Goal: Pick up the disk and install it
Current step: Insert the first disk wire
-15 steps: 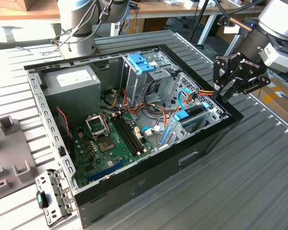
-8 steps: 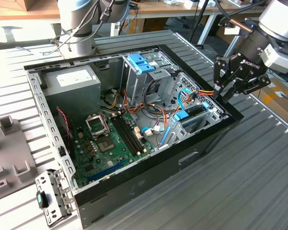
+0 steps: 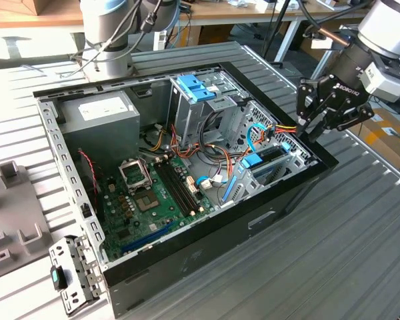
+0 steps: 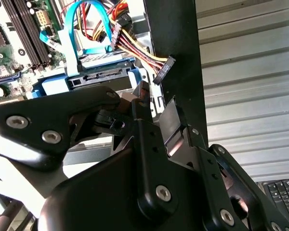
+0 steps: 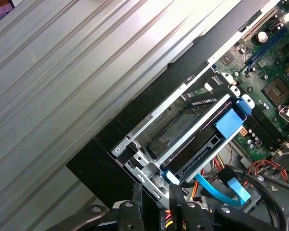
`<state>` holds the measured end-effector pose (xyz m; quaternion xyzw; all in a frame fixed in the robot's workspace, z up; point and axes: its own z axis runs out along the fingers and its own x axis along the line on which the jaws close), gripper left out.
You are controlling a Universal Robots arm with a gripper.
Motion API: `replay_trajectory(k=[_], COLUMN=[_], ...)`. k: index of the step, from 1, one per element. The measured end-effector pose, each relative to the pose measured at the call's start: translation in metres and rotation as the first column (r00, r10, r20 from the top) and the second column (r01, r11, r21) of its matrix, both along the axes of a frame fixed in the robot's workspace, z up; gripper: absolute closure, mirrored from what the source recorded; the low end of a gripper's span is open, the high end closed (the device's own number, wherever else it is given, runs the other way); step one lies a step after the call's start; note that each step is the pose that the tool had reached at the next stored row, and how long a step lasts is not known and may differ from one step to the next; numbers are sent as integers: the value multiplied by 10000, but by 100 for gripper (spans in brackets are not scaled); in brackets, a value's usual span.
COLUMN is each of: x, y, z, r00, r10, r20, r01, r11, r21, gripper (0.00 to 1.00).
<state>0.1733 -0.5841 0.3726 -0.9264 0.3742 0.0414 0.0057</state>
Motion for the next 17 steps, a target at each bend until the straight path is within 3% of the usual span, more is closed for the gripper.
replay_trajectory(k=[3, 9, 17], x=[25, 98, 133], y=[66, 131, 147], z=[-5, -14, -53], r00=[10000, 10000, 10000], r10=[-1, -1, 6], r20=[0, -1, -3], r01=[1, 1, -6], r11=[10000, 10000, 9999], r21=[1, 19, 102], gripper=[64, 64, 64])
